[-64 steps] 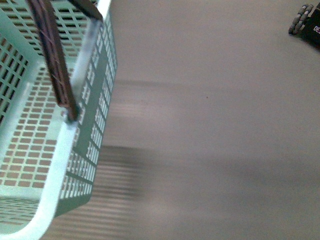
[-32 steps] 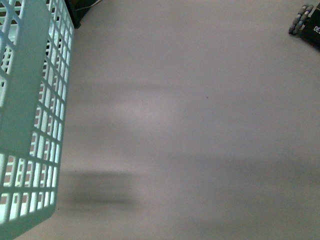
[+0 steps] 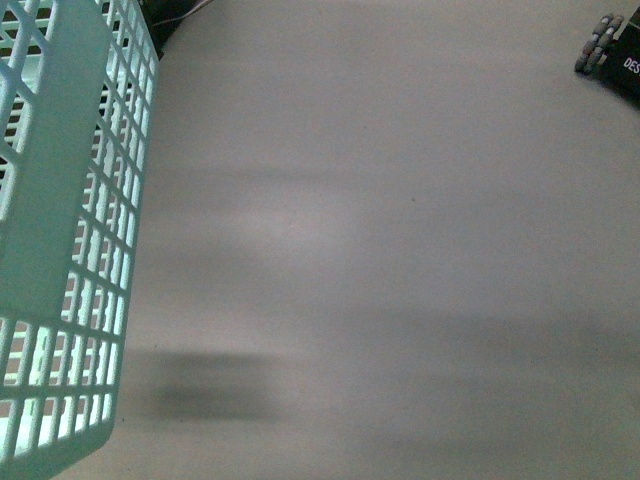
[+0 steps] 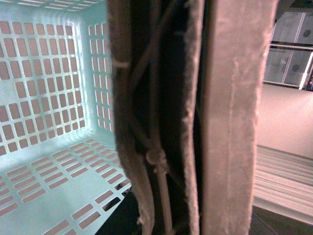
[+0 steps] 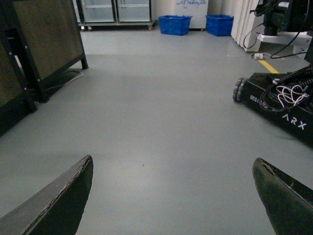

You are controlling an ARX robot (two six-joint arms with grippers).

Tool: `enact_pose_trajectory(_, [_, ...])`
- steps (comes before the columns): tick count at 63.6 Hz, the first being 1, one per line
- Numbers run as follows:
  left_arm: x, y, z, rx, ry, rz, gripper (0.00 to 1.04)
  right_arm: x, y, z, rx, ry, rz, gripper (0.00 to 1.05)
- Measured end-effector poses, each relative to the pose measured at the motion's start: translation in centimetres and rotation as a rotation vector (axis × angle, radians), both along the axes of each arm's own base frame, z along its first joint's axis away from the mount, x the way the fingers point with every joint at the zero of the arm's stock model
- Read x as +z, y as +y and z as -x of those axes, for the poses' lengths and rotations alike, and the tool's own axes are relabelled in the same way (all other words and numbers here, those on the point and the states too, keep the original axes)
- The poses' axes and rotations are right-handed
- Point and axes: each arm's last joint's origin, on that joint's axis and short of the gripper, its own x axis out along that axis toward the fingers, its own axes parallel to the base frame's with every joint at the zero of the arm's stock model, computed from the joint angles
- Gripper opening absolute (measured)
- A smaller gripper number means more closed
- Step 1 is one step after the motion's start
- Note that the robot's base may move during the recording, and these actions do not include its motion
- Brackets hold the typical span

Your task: Pick mango and avocado into basket

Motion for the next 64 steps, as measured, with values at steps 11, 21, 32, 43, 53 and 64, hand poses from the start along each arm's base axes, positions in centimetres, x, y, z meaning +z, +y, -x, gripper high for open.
enact_pose_trajectory(11, [0.0,0.0,-0.01,0.0,0.0,0.0,0.16,0.0,0.0,0.0,0.0,0.0,0.0,0.96])
enact_pose_trajectory(21, [0.02,0.0,0.0,0.001,-0.001,-0.001,0.16,0.0,0.0,0.0,0.0,0.0,0.0,0.96])
enact_pose_trajectory(32, [0.04,0.0,0.0,0.0,-0.002,0.0,0.16,0.0,0.0,0.0,0.0,0.0,0.0,0.96])
enact_pose_trajectory(43, [0.08,0.0,0.0,0.0,-0.003,0.0,0.16,0.0,0.0,0.0,0.0,0.0,0.0,0.96])
enact_pose_trajectory(53, [0.11,0.0,0.0,0.0,-0.003,0.0,0.16,0.0,0.0,0.0,0.0,0.0,0.0,0.96])
enact_pose_trajectory(64, [0.13,0.0,0.0,0.0,-0.004,0.0,0.16,0.0,0.0,0.0,0.001,0.0,0.0,0.96])
